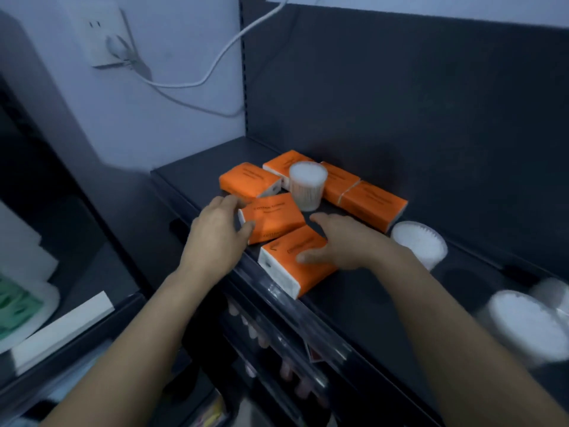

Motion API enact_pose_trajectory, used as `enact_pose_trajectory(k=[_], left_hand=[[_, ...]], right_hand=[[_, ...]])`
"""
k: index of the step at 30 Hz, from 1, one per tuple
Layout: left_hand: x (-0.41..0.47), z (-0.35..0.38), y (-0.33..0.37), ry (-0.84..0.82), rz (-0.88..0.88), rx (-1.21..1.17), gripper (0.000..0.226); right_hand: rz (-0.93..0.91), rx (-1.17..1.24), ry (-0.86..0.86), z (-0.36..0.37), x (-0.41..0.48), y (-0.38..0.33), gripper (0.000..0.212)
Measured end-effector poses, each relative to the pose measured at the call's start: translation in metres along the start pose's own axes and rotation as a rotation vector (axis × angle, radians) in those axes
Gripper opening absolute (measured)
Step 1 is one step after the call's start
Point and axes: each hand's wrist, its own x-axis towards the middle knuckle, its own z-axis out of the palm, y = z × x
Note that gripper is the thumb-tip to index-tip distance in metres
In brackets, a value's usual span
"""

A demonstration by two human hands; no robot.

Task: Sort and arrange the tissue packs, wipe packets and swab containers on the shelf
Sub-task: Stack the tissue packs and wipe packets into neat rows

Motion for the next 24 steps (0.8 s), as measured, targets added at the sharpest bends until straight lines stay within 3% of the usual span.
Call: enact_pose_trajectory(k=[4, 9, 16, 20, 22, 24], left_hand=[[0.026, 0.014, -0.006, -0.154, -0.096, -0.016, 0.047], [0.061, 0.037, -0.015, -0.287, -0.189, 0.026, 0.056], [0.081, 0.046, -0.03, -0.513, -0.364, -0.067, 0.108], [0.08, 0.046, -0.025, -0.461, -0.334, -0.075, 0.1], [0.076, 0.042, -0.019, -0.417, -0.311, -0.128, 0.086], [0.072, 0.034, -0.014, -0.376, -0.281, -0.193, 0.067]], right_hand=[[0.012, 0.039, -0.178, 0.0, 0.022, 0.007, 0.093], [0.022, 0.097, -0.234, 0.0, 0.038, 0.019, 0.104], [0.1, 0.134, -0.294, 0.002, 0.045, 0.022, 0.109], [0.141, 0.186, -0.285, 0.002, 0.036, 0.018, 0.099], [0.142, 0.24, -0.244, 0.004, 0.028, 0.017, 0.095], [0.145, 0.294, -0.157, 0.004, 0.017, 0.015, 0.077]])
